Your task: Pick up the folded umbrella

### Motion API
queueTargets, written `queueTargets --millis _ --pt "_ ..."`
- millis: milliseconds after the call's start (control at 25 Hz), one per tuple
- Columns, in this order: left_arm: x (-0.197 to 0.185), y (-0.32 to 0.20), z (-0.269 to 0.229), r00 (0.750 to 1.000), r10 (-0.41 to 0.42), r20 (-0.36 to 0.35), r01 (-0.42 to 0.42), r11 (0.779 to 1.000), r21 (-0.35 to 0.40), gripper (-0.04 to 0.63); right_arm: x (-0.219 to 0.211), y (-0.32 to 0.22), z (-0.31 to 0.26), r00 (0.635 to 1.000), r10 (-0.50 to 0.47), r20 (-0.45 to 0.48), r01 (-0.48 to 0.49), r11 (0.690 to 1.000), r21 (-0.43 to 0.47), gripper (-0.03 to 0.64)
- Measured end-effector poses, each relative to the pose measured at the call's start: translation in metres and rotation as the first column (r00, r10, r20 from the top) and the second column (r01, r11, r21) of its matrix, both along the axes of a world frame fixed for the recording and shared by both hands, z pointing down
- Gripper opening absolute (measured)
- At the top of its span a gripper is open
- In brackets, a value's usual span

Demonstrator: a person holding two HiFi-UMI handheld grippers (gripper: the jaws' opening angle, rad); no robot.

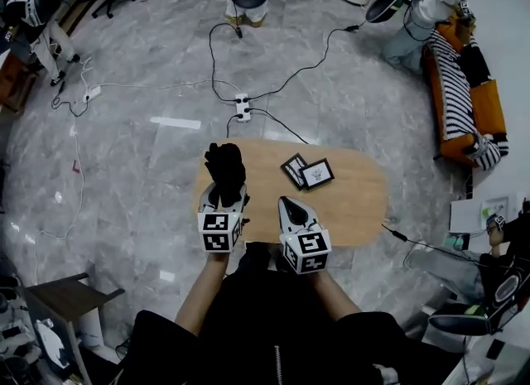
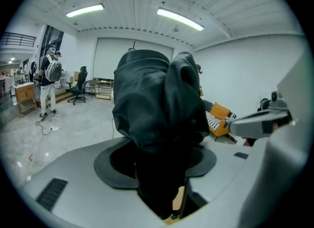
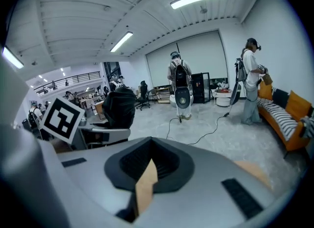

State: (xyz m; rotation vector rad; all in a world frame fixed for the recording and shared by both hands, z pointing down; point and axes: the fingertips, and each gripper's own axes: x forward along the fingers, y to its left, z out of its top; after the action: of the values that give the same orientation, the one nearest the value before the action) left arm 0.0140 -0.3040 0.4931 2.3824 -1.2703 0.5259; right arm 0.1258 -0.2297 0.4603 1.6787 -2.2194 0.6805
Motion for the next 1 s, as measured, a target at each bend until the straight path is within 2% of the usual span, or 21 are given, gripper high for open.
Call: queueTargets --millis 280,480,680,1000 --pt "-0.003 0.008 -0.052 0.999 0.036 -0.035 -0.033 0.996 0.087 0.227 -0.005 0.002 -0.022 1.000 0.014 -0.005 -0.014 0.997 0.071 0.009" --pt "0.001 0.014 -0.096 0.996 0.070 -0.059 -0.058 0.982 0.182 0.229 0.001 -0.008 -0.040 0.999 0.040 0.017 -0.041 0.992 0.122 0.009" --pt "0.006 0.018 -0.123 0.994 0.091 -0.062 -0.073 0.966 0.250 0.229 0.004 -0.016 -0.050 0.999 0.053 -0.013 -0.050 0.983 0.177 0.009" --pt "0.003 0.022 -0.128 0.993 0.096 -0.075 -0.074 0.965 0.251 0.229 0.000 -0.016 -0.057 0.999 0.033 -0.032 -0.027 0.982 0.189 0.009"
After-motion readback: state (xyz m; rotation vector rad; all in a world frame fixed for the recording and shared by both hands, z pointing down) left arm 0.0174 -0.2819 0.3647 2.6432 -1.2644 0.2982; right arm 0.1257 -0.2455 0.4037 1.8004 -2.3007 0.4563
